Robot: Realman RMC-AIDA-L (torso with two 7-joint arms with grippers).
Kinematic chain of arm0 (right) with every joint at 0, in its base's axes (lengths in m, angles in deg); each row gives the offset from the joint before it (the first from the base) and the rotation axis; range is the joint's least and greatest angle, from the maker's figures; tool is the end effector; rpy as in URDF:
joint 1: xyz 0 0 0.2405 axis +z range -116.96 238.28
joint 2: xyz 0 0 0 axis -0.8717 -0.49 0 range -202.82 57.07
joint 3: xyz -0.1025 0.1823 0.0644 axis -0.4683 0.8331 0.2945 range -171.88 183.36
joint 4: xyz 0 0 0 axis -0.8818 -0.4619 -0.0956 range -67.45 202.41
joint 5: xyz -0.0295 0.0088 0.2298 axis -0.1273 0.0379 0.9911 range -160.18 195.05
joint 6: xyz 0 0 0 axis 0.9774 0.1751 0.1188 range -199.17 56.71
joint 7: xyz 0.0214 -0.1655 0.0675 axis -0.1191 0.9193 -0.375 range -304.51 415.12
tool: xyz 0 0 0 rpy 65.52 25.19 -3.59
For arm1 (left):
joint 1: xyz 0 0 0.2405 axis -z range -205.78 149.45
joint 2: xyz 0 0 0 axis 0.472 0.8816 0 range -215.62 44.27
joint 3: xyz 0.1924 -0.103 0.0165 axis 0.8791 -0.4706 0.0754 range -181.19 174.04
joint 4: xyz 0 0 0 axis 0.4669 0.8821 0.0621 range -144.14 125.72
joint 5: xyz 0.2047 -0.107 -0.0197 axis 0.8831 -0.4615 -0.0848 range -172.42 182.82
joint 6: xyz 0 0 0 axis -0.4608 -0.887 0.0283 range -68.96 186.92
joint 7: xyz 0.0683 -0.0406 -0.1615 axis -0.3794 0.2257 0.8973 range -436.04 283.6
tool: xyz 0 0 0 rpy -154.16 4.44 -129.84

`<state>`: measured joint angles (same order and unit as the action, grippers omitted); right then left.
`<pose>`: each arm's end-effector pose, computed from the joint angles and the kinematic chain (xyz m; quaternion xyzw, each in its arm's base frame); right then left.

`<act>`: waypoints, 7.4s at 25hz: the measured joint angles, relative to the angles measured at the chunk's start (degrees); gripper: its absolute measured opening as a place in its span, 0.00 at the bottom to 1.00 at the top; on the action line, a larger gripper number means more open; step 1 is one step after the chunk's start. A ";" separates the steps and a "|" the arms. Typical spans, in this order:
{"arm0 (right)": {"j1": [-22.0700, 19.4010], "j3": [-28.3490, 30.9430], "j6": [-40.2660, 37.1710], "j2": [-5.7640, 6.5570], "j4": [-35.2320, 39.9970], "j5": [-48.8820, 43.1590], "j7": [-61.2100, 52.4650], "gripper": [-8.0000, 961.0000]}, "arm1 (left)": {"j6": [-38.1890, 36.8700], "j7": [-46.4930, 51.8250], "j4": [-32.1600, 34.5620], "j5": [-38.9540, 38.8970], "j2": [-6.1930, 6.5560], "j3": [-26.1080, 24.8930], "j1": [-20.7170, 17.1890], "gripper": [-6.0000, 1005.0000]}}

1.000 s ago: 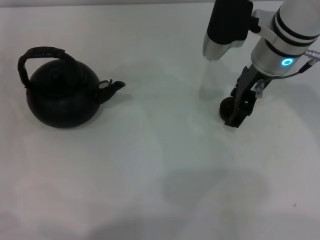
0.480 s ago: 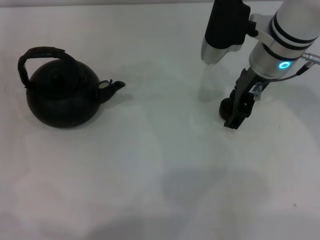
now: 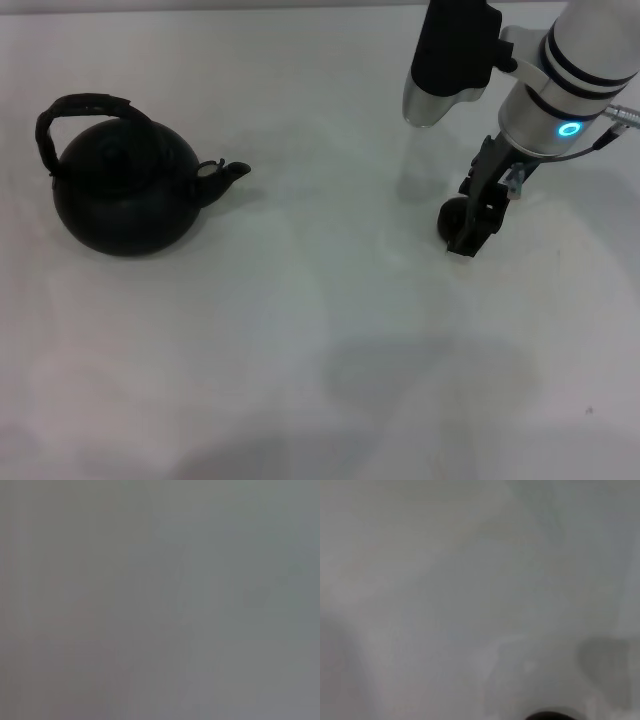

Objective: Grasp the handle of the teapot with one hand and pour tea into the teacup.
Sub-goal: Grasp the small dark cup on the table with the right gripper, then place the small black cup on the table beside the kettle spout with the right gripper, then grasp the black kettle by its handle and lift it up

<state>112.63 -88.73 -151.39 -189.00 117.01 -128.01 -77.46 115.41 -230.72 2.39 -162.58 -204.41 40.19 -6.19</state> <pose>0.1711 0.3759 -0.0772 -0.9364 0.1407 -0.3115 0.0801 -0.4129 0.3481 0.1073 -0.4560 -0.3854 -0.3300 0.7312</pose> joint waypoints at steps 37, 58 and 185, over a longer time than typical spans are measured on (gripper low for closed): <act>0.97 -4.66 3.46 -0.08 4.57 6.60 0.12 0.76 | 0.00 0.61 -0.10 0.00 -0.09 0.00 -0.18 0.79; 8.34 -22.27 13.26 -0.07 1.57 13.80 0.30 0.80 | -0.24 0.61 -0.80 0.09 -0.39 0.27 -0.33 0.80; -15.66 29.96 35.07 0.19 -39.21 157.01 109.33 0.89 | 31.92 4.39 -15.33 11.66 -0.91 29.53 -8.21 0.75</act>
<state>96.96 -58.77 -116.32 -188.81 77.81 29.00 31.87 147.33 -226.33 -12.94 -150.92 -205.32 69.72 -14.40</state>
